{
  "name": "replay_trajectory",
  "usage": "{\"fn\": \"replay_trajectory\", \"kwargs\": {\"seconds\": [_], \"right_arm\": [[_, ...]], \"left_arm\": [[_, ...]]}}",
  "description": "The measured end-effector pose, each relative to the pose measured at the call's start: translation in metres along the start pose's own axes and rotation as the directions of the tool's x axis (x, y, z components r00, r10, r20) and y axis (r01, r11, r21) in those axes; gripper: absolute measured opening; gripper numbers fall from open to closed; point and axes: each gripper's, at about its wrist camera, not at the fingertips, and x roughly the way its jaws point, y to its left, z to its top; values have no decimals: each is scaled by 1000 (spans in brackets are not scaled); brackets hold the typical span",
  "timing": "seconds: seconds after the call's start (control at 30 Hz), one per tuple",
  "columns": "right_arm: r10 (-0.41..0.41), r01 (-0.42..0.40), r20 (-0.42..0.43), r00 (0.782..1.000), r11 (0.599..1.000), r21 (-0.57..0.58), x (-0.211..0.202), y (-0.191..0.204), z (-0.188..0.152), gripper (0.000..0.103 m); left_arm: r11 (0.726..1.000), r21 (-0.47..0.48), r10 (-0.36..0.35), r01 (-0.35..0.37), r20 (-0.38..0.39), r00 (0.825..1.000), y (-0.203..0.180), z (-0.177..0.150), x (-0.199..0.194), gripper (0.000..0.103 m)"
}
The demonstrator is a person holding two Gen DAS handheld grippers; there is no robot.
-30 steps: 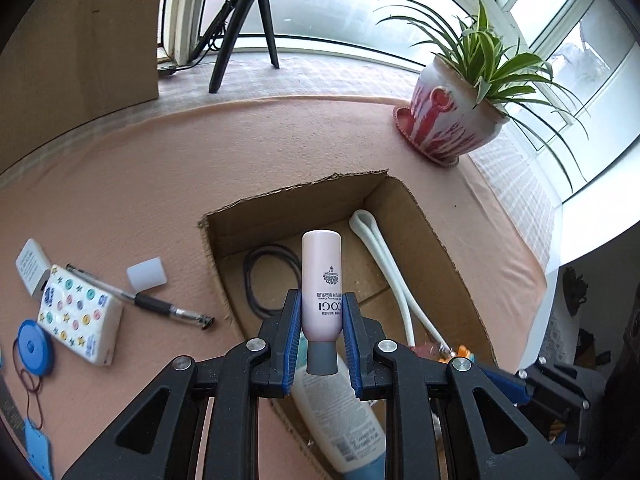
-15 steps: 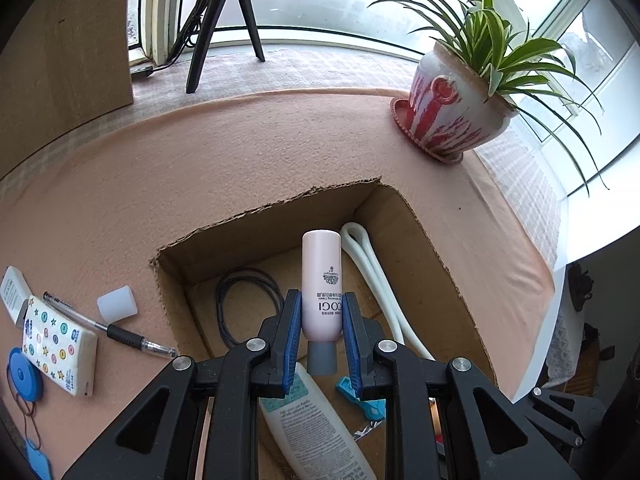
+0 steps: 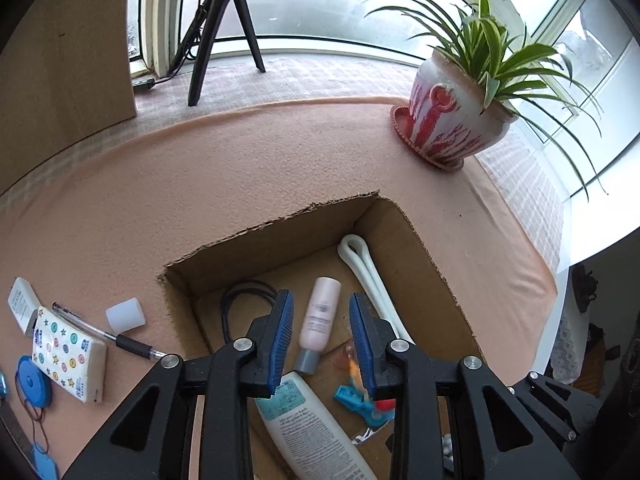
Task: Organize objects
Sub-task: 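Open the left tool to drop the bottle while the right tool releases the keychain into the box, then move both tools back toward the remaining items on the table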
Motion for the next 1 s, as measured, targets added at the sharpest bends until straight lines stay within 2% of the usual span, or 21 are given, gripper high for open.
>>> {"fn": "replay_trajectory", "kwargs": {"seconds": [0.33,0.47,0.57,0.77,0.8,0.87,1.0], "right_arm": [[8,-8,25,1000,1000,17,-2,4,1,43],[18,-18,40,999,1000,2,-3,15,2,43],[19,-18,61,998,1000,-21,-3,28,3,43],[58,-52,99,993,997,-62,0,56,5,43],[65,-58,100,993,996,-71,2,62,6,43],[78,-70,89,993,994,-87,7,73,9,43],[122,-118,22,992,984,-137,25,103,21,43]], "left_arm": [[999,-53,5,-2,53,999,38,-23,-50,33],[994,-105,42,-35,68,997,69,-42,-71,34],[987,-134,98,-88,68,993,95,-59,-84,34],[951,-267,173,-157,37,984,162,-100,-101,35],[940,-299,183,-166,28,983,175,-108,-103,38],[925,-338,191,-173,19,981,192,-123,-106,43],[903,-381,219,-199,8,976,221,-145,-111,43]]}}
